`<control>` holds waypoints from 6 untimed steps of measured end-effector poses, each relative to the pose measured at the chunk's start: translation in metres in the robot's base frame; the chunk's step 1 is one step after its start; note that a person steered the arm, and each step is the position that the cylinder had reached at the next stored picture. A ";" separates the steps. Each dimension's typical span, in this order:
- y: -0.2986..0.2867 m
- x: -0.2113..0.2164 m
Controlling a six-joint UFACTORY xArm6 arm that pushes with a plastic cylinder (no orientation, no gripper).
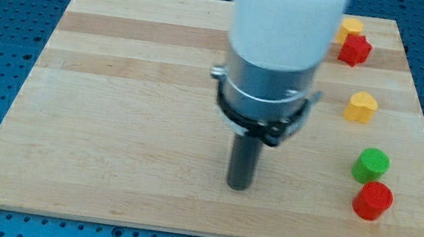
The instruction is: Move the cube towards the green star
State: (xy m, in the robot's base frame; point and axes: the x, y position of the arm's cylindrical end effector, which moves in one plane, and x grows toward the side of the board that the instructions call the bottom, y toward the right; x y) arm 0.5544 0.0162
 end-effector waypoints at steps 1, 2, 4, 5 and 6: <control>0.030 0.009; 0.066 0.022; -0.001 -0.007; -0.001 -0.023; 0.017 0.009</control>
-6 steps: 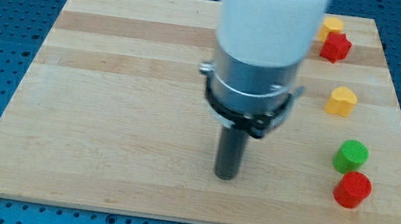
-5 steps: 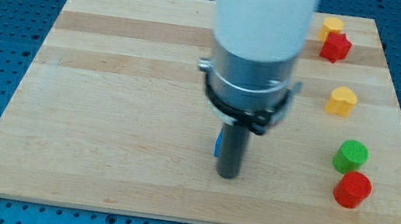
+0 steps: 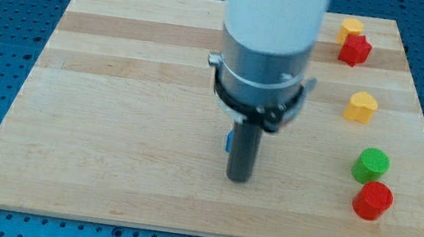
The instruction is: Move the cube towards the green star
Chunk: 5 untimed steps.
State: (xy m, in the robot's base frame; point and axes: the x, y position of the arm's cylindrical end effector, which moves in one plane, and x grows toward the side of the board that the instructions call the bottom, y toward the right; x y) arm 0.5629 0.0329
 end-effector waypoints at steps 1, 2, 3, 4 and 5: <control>0.038 0.012; 0.025 -0.021; 0.016 -0.046; -0.016 -0.055; -0.062 -0.061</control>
